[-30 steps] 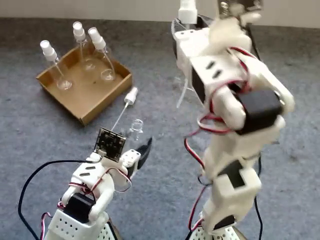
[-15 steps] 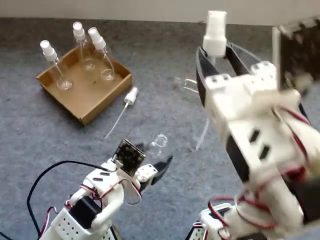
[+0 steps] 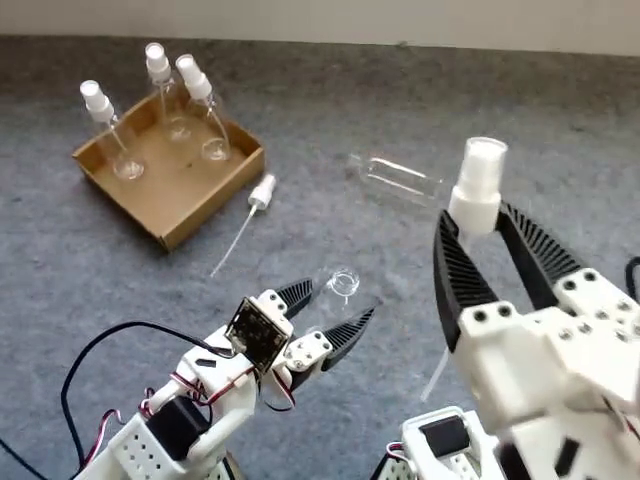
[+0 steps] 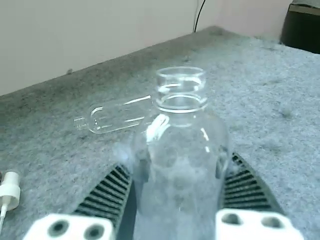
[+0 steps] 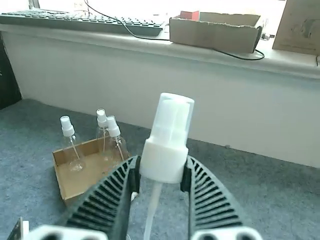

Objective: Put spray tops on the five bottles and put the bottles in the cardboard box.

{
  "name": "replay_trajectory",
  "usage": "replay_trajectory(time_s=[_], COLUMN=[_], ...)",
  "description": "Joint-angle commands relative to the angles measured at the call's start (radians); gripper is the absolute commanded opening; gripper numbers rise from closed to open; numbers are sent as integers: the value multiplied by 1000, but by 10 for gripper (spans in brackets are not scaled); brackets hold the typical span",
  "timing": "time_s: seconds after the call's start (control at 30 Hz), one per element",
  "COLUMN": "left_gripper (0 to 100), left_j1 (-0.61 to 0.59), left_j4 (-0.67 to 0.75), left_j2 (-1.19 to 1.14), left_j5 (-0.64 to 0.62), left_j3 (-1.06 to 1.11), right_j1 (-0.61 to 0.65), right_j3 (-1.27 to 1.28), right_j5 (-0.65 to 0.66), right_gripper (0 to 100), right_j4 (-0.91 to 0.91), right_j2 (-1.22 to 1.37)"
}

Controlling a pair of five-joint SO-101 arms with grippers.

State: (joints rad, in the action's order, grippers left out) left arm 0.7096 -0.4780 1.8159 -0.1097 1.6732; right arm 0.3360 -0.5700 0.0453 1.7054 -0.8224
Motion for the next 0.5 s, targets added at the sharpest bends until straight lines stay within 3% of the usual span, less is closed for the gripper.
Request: replay_trajectory(time_s=[0.0,0.3,0.47], left_gripper=[35,35,35], left_j1=[21,22,117], left_j4=[38,40,38], left_j2=[8,8,8], left_j5=[-9,-11,-11], left_j3=[21,21,21], right_j1=[-10,-10,-10], right_j3=[168,668,914], right_j5=[-9,-9,-5], right_gripper=[56,56,56], right_j4=[-119,-544,-743], right_j2=[-38,-214,-328])
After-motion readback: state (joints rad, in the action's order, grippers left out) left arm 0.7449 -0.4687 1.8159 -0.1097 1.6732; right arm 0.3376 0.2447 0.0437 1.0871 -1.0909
